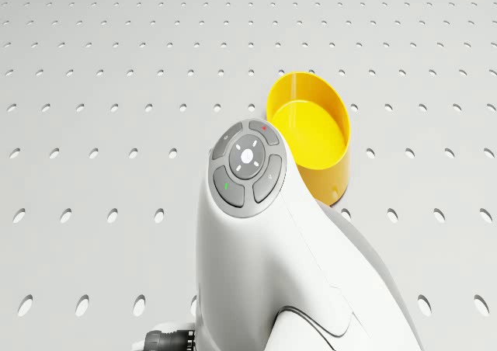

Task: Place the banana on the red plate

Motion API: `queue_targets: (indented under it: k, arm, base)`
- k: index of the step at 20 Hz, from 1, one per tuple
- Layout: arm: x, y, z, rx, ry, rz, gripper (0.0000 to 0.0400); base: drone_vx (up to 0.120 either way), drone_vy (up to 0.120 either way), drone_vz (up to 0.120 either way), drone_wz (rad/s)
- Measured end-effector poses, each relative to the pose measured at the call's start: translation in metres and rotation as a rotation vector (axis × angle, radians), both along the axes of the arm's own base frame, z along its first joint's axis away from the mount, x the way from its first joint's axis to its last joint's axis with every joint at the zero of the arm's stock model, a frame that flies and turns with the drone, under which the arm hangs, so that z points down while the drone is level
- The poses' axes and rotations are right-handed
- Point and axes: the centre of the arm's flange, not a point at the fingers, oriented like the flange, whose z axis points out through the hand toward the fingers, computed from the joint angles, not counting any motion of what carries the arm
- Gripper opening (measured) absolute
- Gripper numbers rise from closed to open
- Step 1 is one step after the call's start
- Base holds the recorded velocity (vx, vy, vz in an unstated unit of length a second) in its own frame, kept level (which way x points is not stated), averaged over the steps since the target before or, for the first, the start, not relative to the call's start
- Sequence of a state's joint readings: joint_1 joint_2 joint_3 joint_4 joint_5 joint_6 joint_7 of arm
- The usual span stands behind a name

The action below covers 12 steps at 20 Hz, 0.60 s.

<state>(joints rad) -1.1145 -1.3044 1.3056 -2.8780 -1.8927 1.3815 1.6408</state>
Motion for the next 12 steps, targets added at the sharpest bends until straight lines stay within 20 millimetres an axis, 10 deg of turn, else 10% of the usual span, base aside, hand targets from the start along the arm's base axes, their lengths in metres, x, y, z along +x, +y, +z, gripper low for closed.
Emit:
queue_targets:
  k: [12]
  arm:
    - [0.000,0.005,0.033,0.000,0.000,0.000,0.0400]
  base:
    - [0.000,0.000,0.000,0.000]
